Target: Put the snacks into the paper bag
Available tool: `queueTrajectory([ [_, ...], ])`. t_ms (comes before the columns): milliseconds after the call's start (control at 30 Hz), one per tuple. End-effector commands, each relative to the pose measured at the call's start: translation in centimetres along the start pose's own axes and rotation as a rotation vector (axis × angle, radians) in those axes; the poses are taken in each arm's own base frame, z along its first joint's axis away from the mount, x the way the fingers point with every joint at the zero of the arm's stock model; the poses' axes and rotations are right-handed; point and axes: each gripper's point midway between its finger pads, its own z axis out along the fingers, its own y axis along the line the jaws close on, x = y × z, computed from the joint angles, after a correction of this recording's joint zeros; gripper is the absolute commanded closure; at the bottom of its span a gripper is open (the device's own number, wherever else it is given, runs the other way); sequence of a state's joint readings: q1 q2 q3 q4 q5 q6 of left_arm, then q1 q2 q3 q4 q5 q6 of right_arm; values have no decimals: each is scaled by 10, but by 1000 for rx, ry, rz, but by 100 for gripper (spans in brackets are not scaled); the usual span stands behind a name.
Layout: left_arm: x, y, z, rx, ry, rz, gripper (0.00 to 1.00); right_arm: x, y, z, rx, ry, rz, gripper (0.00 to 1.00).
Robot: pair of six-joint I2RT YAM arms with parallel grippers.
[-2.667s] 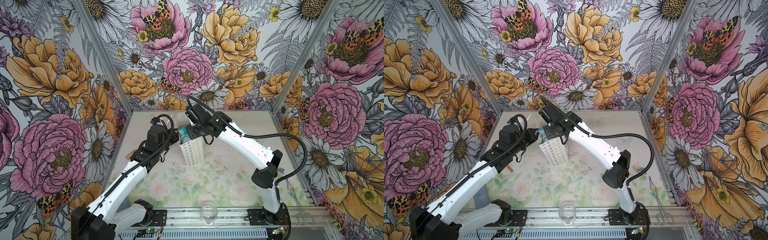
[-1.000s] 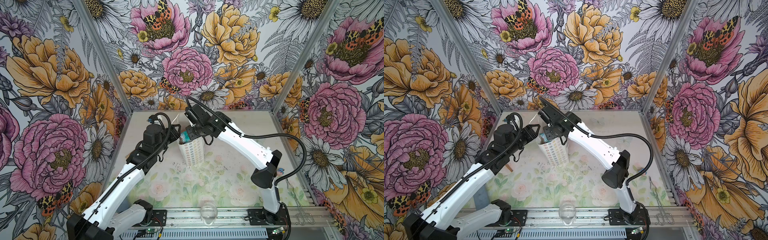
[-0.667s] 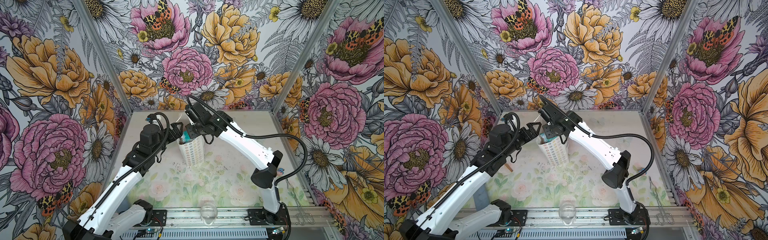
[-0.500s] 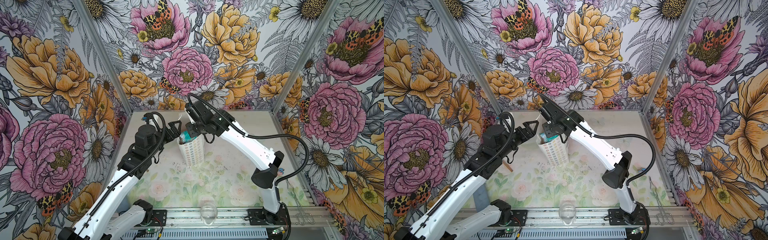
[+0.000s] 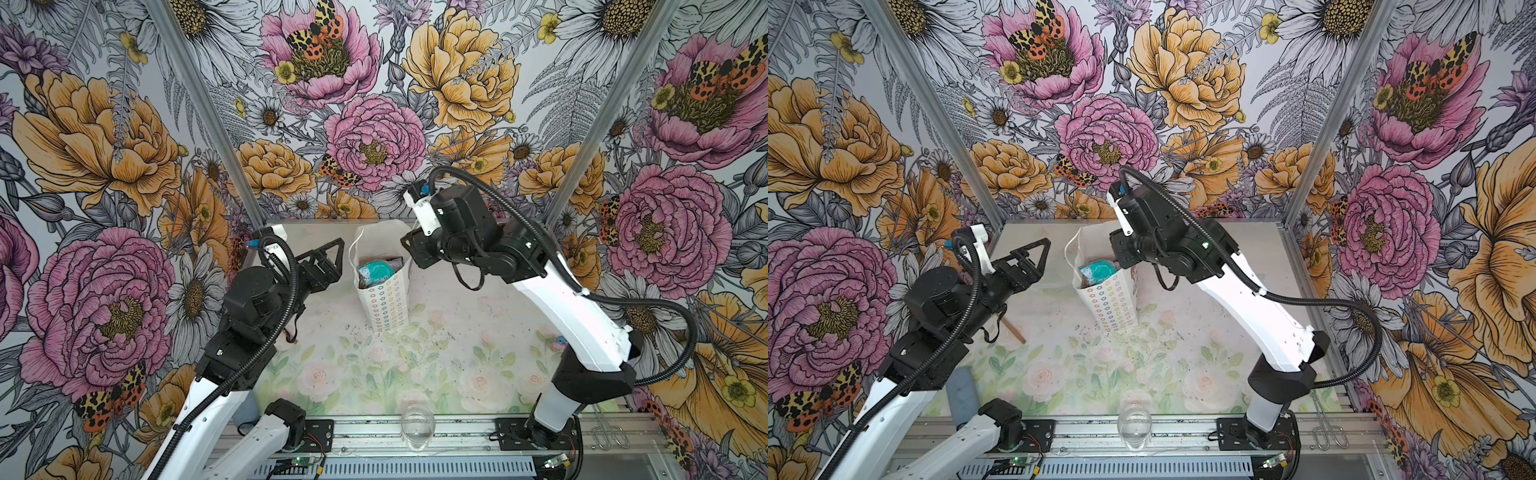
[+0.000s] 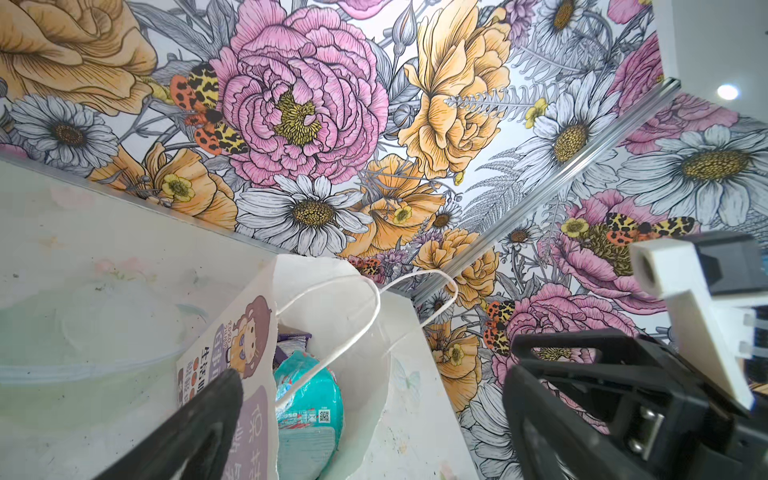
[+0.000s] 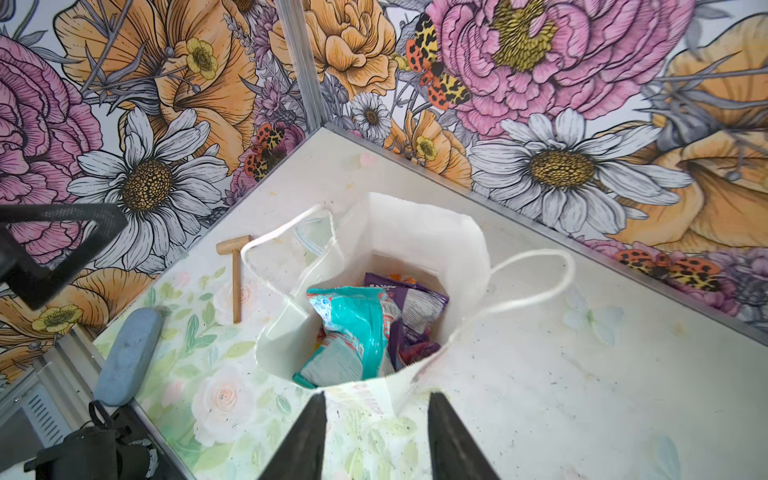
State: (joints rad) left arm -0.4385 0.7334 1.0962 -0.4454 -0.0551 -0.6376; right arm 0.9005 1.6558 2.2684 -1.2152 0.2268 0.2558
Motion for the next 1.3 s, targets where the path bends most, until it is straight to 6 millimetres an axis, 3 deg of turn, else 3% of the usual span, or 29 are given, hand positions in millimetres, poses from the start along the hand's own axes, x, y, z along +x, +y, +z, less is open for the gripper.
queueTrajectory([
  [0,-9,6,-10,-48,-41,64,1,6,-31,-27,144,-33,-64,56],
  [200,-21,26,-17,-148,-117,125,1,31,-80,-63,340,-42,-70,51],
  [433,-26,47,-15,-242,-175,174,1,65,-118,-68,448,4,-37,49],
  [700,-19,71,-5,-292,-210,222,1,100,-165,-51,554,1,51,47],
  [933,-8,88,6,-303,-200,261,1,119,-201,-38,586,-19,162,46],
  [1267,2,100,20,-295,-185,356,1,130,-238,10,601,10,191,46],
])
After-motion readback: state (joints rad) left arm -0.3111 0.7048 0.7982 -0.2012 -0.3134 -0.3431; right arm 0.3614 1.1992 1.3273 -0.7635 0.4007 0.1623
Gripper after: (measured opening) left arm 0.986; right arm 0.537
